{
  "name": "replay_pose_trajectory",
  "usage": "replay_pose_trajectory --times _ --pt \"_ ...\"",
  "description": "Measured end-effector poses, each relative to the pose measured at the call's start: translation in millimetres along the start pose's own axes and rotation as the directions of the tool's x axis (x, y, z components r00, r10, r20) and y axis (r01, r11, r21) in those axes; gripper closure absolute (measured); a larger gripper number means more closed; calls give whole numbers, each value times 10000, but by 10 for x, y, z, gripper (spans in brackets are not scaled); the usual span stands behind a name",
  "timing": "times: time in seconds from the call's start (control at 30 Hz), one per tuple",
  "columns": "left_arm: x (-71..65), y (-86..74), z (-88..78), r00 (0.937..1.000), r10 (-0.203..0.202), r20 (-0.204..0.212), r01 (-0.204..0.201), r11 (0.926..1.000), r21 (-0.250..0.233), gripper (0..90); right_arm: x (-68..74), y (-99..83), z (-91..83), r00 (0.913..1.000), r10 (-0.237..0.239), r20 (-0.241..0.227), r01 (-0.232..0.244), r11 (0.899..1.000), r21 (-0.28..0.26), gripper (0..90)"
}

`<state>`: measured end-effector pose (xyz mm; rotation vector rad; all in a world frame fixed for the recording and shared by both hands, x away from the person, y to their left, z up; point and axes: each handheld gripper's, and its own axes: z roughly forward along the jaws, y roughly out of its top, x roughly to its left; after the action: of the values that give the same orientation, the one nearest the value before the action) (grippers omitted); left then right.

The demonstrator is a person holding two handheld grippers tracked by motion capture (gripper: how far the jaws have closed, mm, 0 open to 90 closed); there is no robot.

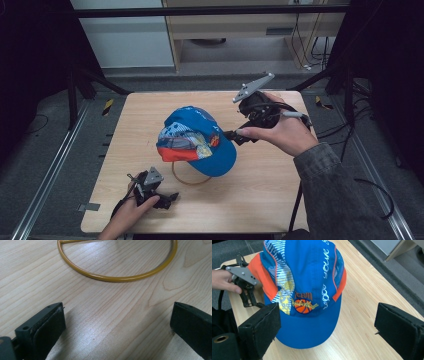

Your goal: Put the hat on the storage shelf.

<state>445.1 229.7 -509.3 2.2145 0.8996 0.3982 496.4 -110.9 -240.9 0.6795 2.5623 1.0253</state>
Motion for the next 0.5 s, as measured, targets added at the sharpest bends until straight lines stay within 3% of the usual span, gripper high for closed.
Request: replay_pose_trajectory --times 0.5 --pt "0 0 0 10000 -5 0 5 10000 -2 0 -88 -229 -136 9988 408 267 -408 9992 -34 57"
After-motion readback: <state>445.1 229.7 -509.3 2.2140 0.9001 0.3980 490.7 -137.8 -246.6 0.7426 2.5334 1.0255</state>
